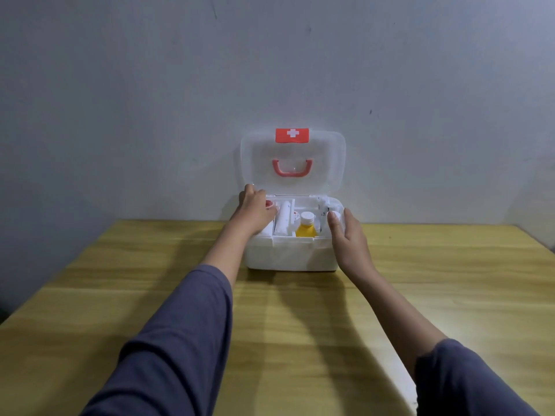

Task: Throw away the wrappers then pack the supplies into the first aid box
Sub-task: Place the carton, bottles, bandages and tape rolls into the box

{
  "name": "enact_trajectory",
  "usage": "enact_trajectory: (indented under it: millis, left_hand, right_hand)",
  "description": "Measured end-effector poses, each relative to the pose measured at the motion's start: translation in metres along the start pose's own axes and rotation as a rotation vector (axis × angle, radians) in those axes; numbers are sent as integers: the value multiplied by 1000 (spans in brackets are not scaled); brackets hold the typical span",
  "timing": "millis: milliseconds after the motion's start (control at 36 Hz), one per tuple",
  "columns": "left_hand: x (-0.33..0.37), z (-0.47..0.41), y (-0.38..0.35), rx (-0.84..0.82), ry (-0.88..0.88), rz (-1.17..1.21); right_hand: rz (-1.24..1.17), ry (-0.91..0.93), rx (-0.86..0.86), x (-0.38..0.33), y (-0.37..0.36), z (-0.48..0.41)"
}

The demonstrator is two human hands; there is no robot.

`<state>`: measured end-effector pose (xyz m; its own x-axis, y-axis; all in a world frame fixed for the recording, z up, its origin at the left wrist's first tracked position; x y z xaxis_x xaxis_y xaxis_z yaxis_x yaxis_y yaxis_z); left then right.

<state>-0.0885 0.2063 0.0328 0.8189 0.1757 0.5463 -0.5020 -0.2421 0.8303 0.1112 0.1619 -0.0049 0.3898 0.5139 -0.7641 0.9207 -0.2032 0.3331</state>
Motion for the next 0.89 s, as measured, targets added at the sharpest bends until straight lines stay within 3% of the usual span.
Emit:
enact_trajectory:
  millis: [500, 778, 889]
  left_hand:
    - [-10, 12, 23, 122, -78, 211]
    - [-24, 16, 24, 182, -42, 147]
    - [-27, 20, 20, 162, 2, 222]
  right_hand:
    - [2, -3, 9, -3, 2, 0]
    - [2, -19, 4, -7, 3, 2]
    - [-4, -15, 7, -7, 1, 2]
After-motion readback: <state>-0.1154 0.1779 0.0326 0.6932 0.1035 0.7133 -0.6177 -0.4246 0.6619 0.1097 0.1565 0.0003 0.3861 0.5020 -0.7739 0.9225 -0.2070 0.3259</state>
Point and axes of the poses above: each hand's wrist, its own z-axis away from the middle knuckle, its own y-axis out of the back of the hand, x = y × z, the point moved 6 cm from there along -z, towards the middle knuckle, and after that the axes turned 13 degrees about y, right-handed, at the moved point
